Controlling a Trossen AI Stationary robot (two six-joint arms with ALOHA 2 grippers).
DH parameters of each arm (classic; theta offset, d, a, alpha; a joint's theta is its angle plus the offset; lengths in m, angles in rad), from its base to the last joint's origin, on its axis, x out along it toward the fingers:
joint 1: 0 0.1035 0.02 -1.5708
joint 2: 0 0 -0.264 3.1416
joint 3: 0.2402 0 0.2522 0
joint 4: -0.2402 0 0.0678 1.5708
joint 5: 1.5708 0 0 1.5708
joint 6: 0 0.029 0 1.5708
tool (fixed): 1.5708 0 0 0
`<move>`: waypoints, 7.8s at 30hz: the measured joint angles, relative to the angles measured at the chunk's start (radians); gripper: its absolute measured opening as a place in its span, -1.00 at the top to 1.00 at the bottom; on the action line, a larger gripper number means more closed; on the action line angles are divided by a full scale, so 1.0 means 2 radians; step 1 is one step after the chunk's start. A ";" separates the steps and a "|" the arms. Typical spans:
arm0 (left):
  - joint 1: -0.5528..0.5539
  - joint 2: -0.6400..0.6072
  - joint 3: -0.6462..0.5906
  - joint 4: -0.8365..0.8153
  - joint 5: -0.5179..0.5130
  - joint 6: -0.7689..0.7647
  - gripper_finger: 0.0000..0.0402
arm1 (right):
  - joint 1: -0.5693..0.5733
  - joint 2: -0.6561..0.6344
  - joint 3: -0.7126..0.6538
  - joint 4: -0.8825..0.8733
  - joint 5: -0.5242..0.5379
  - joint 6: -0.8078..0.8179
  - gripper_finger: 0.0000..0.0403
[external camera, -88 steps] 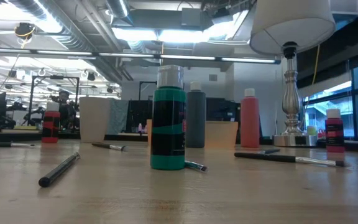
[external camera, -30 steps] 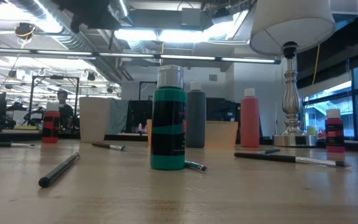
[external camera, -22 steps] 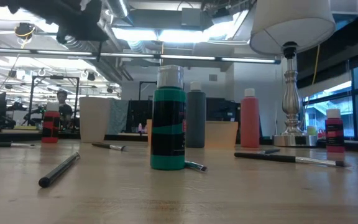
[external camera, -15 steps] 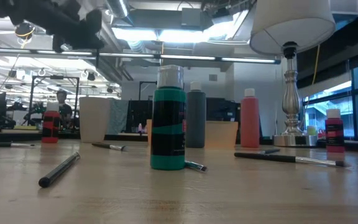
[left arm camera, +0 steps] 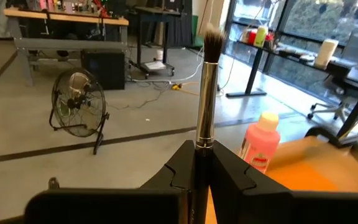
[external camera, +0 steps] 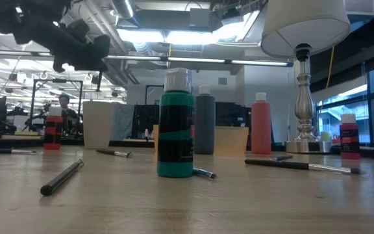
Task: Pick & Place Paint Supplies
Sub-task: Put the silver paint brush into the white cup, then put the red paint bottle into the orange bin
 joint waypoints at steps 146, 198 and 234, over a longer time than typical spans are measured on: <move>-0.366 0.092 0.269 -0.581 0.174 -0.243 0.22 | 0.111 0.026 0.000 -0.069 -0.065 0.120 0.07; -0.032 0.170 0.341 -0.831 0.229 -0.161 0.02 | 0.120 0.064 -0.035 0.139 -0.017 0.263 0.07; 0.103 0.221 0.278 -0.769 0.295 -0.052 -0.25 | 0.097 0.063 -0.035 0.116 -0.009 0.267 0.07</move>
